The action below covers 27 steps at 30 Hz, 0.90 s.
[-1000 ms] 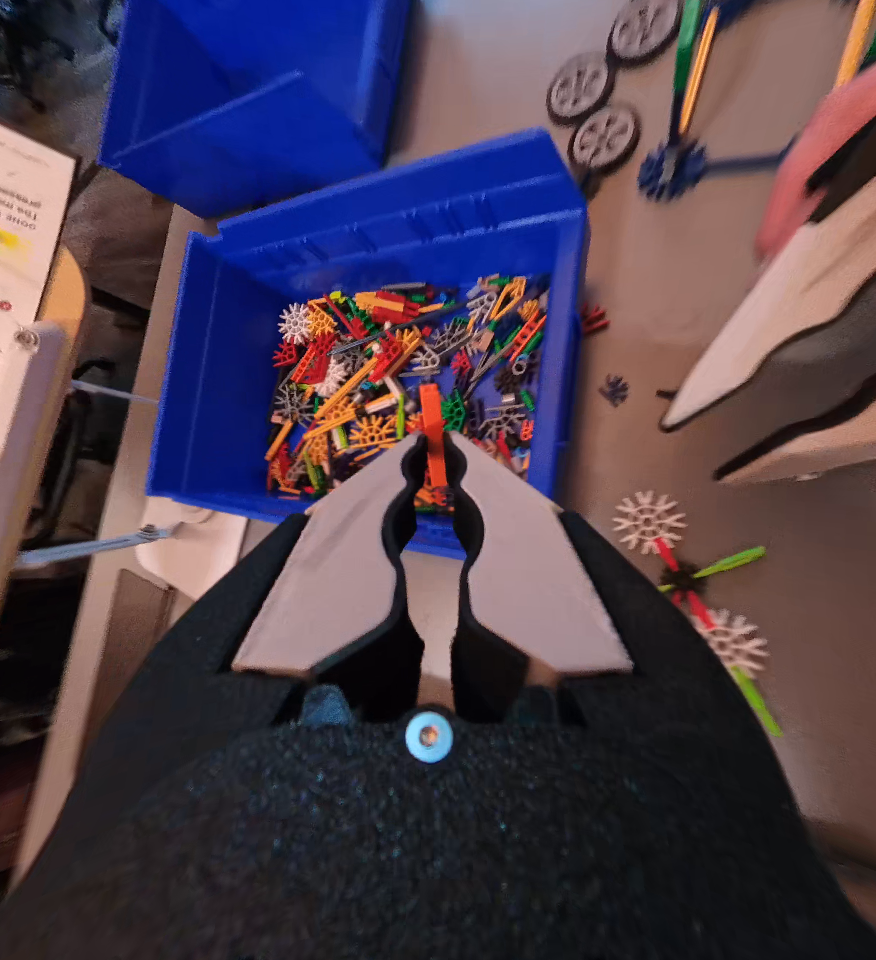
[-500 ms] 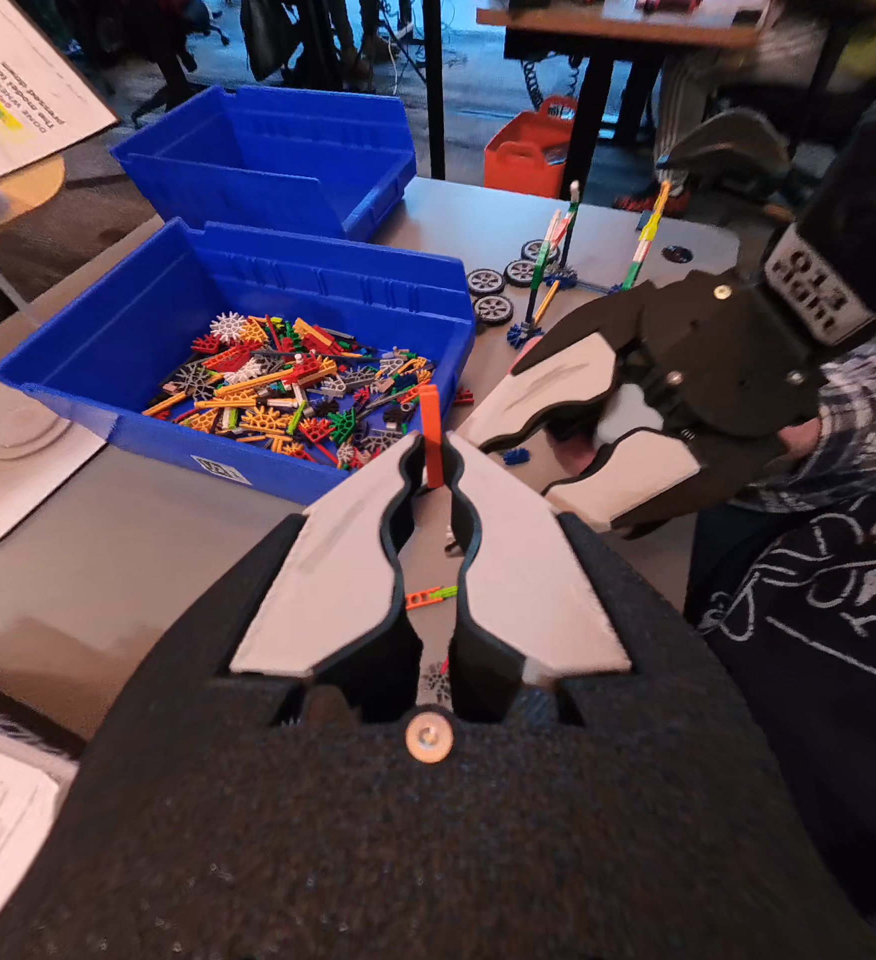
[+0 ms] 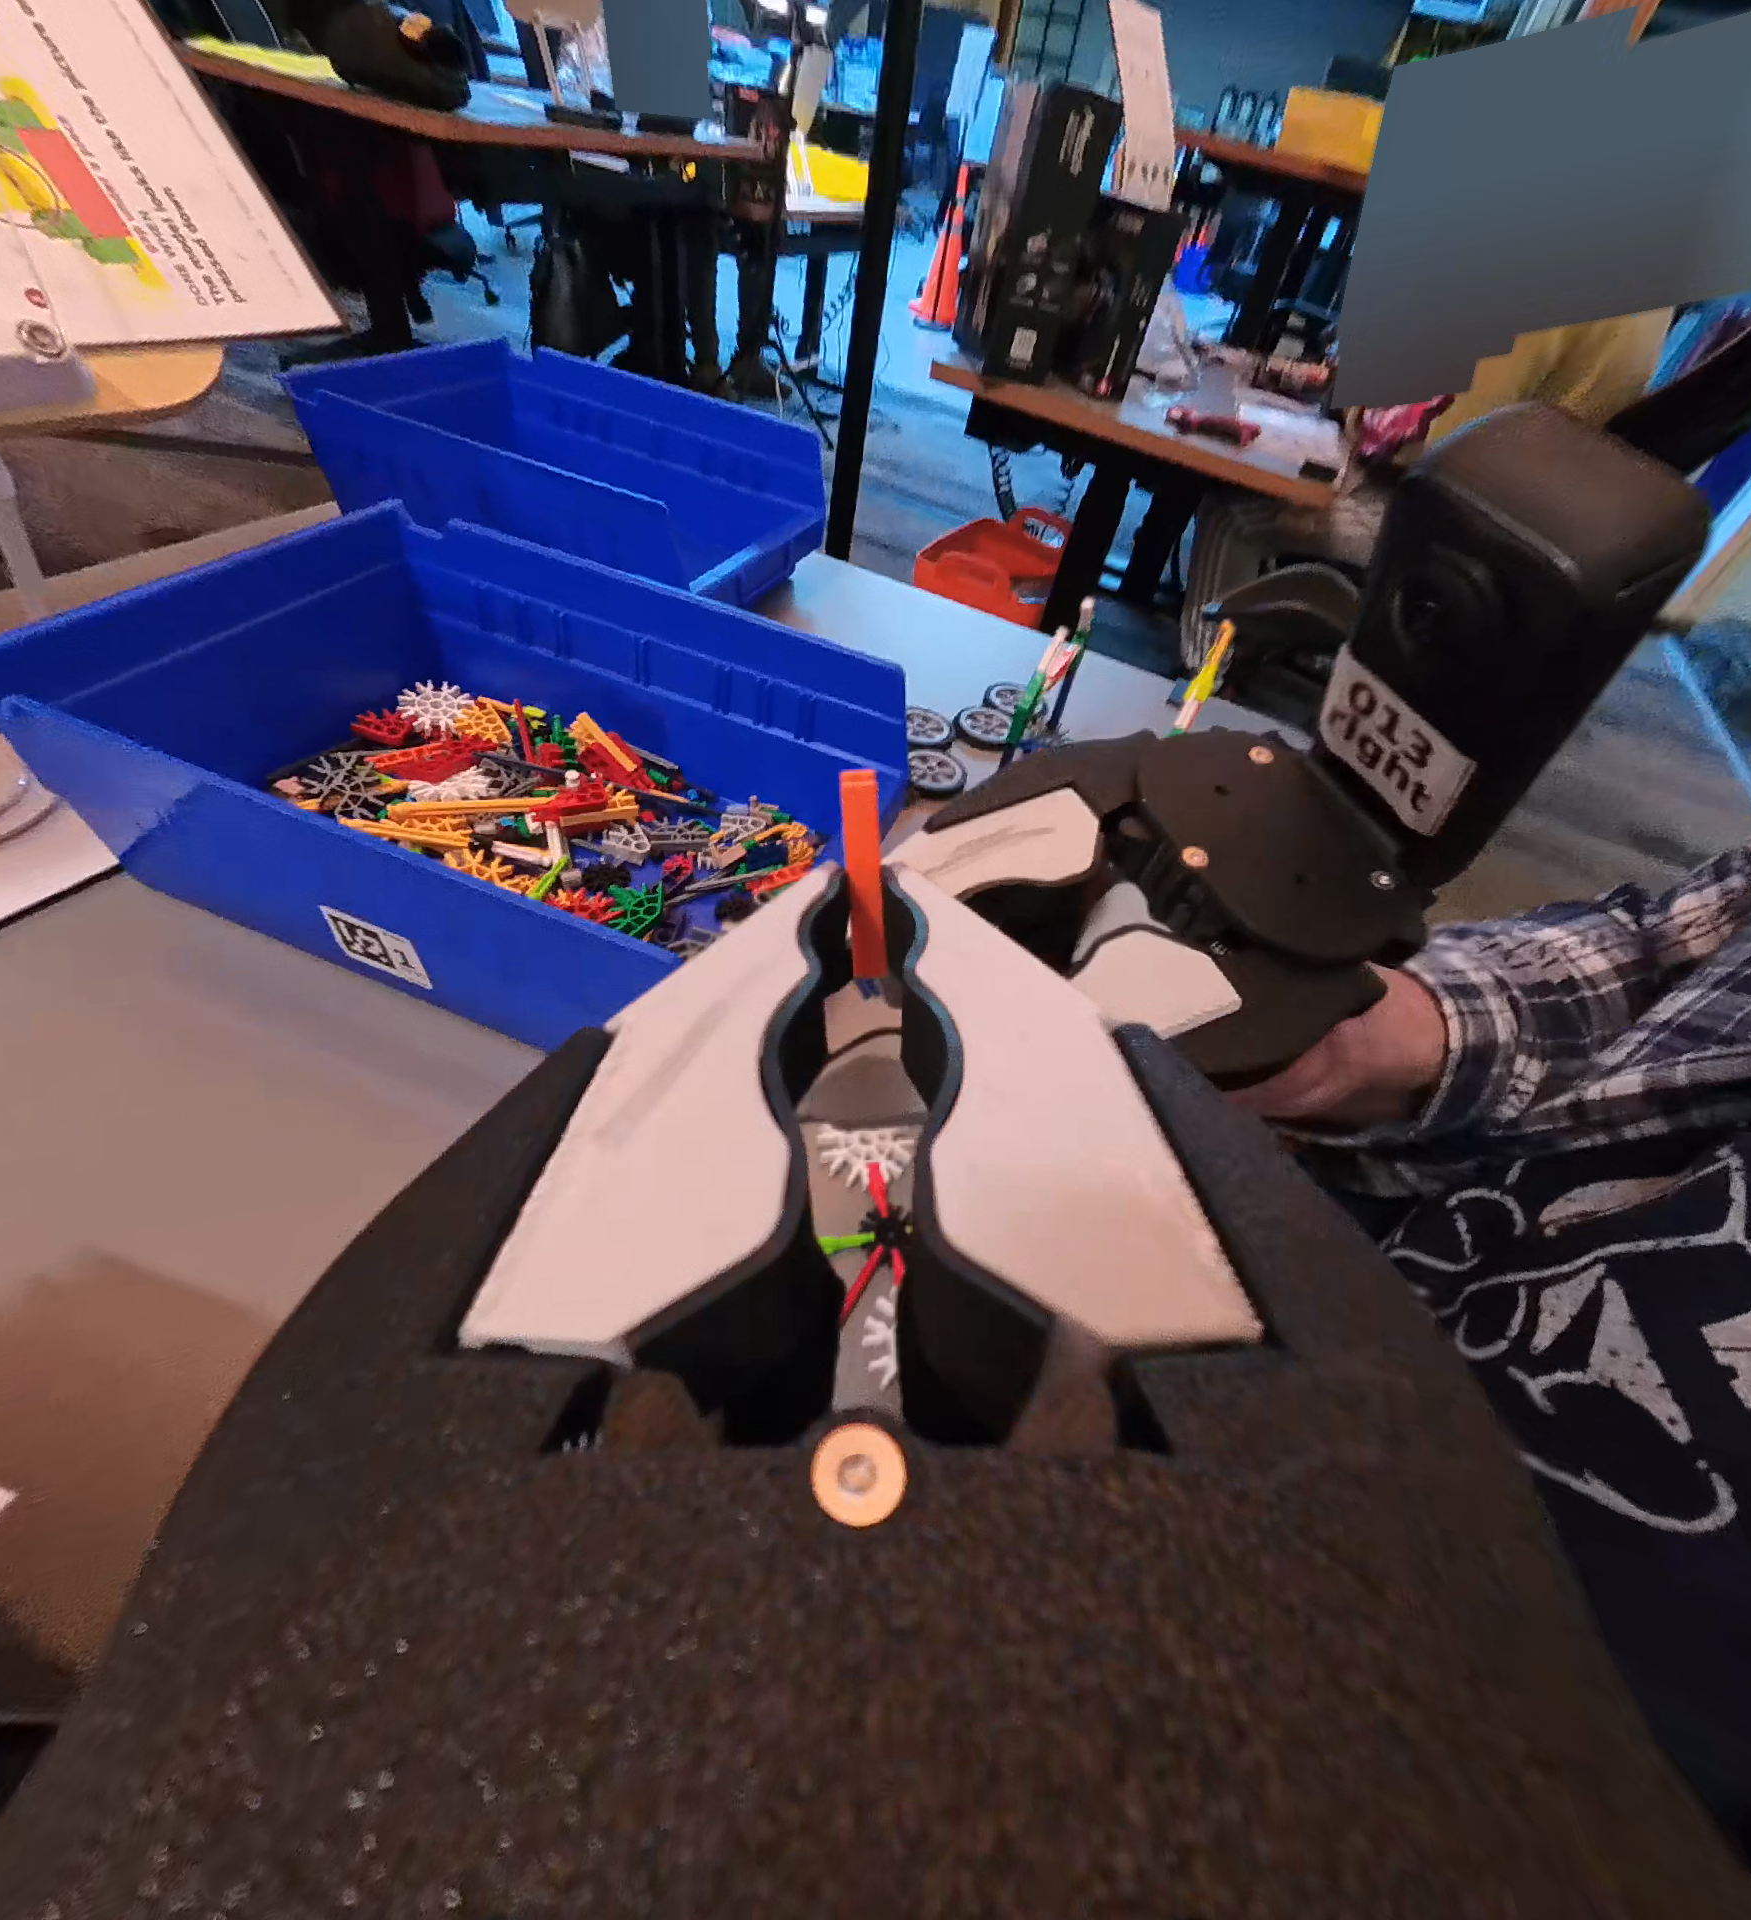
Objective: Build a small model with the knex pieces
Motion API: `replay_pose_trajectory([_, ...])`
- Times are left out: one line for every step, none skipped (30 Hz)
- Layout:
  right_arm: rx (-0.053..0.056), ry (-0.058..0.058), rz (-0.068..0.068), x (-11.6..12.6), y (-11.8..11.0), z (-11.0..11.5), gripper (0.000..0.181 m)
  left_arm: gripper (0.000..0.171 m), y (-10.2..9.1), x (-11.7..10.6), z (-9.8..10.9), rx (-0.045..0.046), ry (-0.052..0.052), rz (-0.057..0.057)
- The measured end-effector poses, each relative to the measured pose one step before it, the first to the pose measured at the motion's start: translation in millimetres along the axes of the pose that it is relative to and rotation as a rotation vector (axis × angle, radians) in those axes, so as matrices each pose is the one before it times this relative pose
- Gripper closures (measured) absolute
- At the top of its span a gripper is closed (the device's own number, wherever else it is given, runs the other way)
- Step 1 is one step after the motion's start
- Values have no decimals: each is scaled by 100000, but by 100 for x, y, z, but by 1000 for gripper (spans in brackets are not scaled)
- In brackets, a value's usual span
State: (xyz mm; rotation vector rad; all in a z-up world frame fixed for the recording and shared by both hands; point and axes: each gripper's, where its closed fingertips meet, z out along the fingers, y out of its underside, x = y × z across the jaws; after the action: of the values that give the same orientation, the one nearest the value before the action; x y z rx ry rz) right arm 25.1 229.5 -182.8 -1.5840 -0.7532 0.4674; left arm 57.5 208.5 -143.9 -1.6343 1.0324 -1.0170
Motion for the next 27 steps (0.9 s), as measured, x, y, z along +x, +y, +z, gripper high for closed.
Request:
replay_pose_trajectory([863,-400,2325,51,-150,-8,165,167,-65,145,20,2194,1180,-1861])
replay_pose_trajectory([1027,187,1352,145,-185,-56,171,167,-133,43,-10,2814,268,-1564])
replay_pose_trajectory([1180,1230,489,280,-211,-75,174,167,-116,44,-27,2448,75,-912])
replay_pose_trajectory([908,822,323,231,-209,-74,176,167,30,12,-13,1197,71,-1020])
replay_pose_trajectory([989,209,661,112,-236,-125,176,167,-76,-143,-80,1800,-987,-549])
replay_pose_trajectory([412,-524,385,-60,-151,-109,175,167,-143,-6,-99,1965,-220,117])
replay_pose_trajectory([-51,43,48,-26,-58,-75,174,167,-43,48,-79,993,286,-368])
replay_pose_trajectory([244,356,-326,-22,-63,-60,173,167,-94,-96,-97,1457,-746,-976])
replay_pose_trajectory([457,157,-857,-96,-107,-78,173,167,-124,-101,-108,2000,-785,-818])
replay_pose_trajectory([-222,269,-2568,-177,-60,-72,169,167,-6,-31,-54,1340,-105,-1208])
replay_pose_trajectory([-331,1467,-3002,-32,-74,-88,166,167,11,-47,-48,974,30,-1236])
replay_pose_trajectory([708,1260,-1084,50,-237,-90,166,167,174,-181,-8,-250,-821,-991])
replay_pose_trajectory([240,-78,427,-47,-174,-12,167,167,211,-56,25,-198,-325,-449])
replay_pose_trajectory([-137,206,123,7,-121,61,168,167,72,-10,20,668,-355,-175])
replay_pose_trajectory([-347,531,-653,59,-34,99,168,167,-63,-58,-10,897,-491,-339])
replay_pose_trajectory([-528,167,-328,44,19,99,169,167,-3,-101,-33,-216,-125,-972])
replay_pose_trajectory([-292,-531,333,-35,-40,74,169,167,-51,-89,-108,-194,157,-800])
replay_pose_trajectory([-61,-725,263,-66,-77,17,170,167,-64,4,-119,196,223,-165])
replay_pose_trajectory([-122,-533,-305,-70,-69,9,170,167,-37,45,-115,118,53,166])
replay_pose_trajectory([-401,-386,-688,-71,-11,32,171,167,9,-2,-132,-405,-23,-28])
replay_pose_trajectory([-277,-244,-696,-51,-20,42,171,167,6,-20,-127,-532,178,-309])
replay_pose_trajectory([111,-206,-567,-55,-61,43,171,167,-26,-18,-156,-76,404,-40])
replay_pose_trajectory([-495,-389,-496,-88,15,70,172,167,35,-44,-129,-515,104,367])
replay_pose_trajectory([-505,-519,-457,-86,6,90,172,167,36,-68,-116,-689,107,165])
replay_pose_trajectory([-159,-509,-447,-85,-28,74,172,167,-19,-37,-134,-327,443,-444])
replay_pose_trajectory([-382,-441,-372,-72,-8,78,172,167,17,-55,-104,-441,246,-472])
replay_pose_trajectory([-575,-612,-308,-79,19,86,172,166,40,-62,-101,-686,70,-233])
